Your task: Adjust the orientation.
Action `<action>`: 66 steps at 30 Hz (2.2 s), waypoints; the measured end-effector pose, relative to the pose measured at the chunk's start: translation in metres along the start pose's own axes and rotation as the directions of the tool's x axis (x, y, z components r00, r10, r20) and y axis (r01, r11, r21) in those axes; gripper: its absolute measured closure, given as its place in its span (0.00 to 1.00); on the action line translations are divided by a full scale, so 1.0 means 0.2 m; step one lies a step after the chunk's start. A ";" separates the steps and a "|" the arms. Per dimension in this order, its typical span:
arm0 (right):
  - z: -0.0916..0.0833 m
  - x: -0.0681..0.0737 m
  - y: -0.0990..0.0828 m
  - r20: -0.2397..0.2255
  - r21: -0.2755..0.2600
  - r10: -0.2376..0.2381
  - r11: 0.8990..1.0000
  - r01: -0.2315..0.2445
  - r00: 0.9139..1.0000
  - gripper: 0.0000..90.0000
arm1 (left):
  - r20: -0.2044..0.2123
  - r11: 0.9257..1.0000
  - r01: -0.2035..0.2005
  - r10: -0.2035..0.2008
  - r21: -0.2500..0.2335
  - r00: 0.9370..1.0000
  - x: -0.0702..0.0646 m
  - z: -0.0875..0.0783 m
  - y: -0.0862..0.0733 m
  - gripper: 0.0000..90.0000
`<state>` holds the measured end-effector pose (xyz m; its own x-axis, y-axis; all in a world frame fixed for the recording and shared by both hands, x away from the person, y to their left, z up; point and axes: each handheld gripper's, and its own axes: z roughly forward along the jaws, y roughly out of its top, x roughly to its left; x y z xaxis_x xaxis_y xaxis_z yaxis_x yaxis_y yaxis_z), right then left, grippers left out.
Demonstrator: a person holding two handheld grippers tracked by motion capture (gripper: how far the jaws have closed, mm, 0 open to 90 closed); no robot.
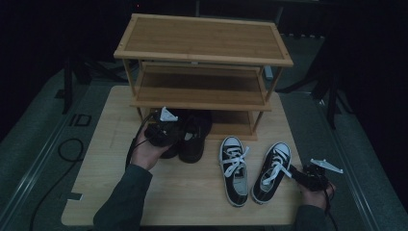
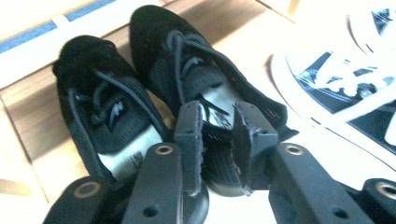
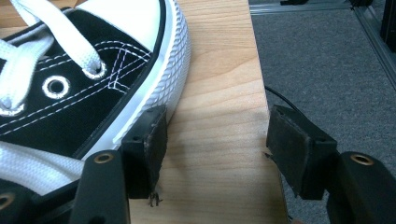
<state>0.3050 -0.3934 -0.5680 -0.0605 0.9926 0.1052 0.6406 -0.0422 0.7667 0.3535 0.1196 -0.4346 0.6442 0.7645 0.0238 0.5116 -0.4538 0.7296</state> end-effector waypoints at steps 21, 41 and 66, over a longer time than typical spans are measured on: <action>0.00 0.00 0.00 0.000 0.000 0.000 1.000 0.000 1.000 0.42 | 0.058 0.996 0.014 -0.019 0.085 0.998 -0.07 0.10 -0.27 0.99; 0.00 0.00 0.00 0.000 0.000 0.001 1.000 -0.001 1.000 0.42 | 0.050 0.986 -0.001 -0.008 0.167 0.999 -0.13 0.30 -0.42 1.00; 0.00 0.00 0.00 0.000 0.000 -0.001 1.000 0.001 1.000 0.42 | 0.052 0.980 -0.034 0.025 0.194 0.998 -0.21 0.42 -0.35 0.99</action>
<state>0.3050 -0.3934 -0.5681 -0.0608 0.9927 0.1044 0.6403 -0.0414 0.7670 0.3382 0.0809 -0.5448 0.6854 0.7281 0.0062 0.5897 -0.5601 0.5819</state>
